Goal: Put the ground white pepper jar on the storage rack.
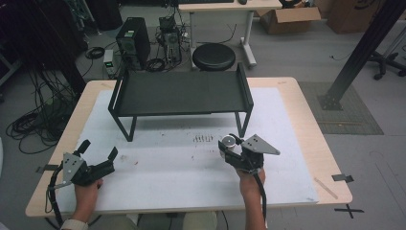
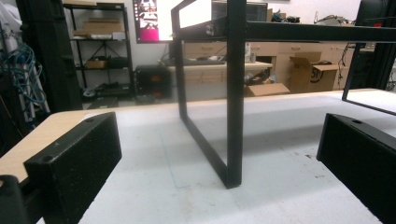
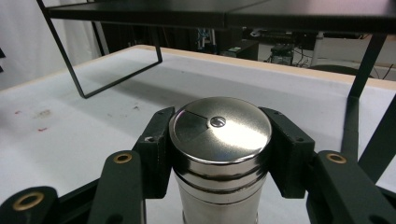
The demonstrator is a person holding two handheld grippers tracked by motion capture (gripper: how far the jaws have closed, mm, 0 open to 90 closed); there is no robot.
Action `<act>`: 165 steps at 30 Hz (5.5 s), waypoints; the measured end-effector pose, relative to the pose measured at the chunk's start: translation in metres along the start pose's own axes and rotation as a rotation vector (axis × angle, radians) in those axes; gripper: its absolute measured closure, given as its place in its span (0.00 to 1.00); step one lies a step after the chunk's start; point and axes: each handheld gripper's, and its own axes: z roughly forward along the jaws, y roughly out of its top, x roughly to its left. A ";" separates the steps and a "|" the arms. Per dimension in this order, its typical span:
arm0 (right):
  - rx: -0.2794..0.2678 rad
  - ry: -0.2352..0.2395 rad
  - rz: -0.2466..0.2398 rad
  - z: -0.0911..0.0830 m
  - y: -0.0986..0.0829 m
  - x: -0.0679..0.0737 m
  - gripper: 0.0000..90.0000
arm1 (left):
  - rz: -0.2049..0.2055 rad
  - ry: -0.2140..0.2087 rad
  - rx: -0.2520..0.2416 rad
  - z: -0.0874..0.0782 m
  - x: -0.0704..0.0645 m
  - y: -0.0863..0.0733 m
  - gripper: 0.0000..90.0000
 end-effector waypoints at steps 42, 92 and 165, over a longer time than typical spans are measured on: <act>-0.025 0.122 -0.038 -0.002 0.105 0.013 0.54 | -0.002 0.000 -0.003 0.000 0.000 0.000 0.00; -0.006 0.211 -0.107 0.095 0.194 0.026 0.54 | -0.005 -0.002 -0.001 0.000 0.000 0.000 0.00; 0.130 0.224 -0.064 0.221 0.173 0.047 0.53 | -0.003 -0.001 -0.004 -0.001 0.000 0.000 0.00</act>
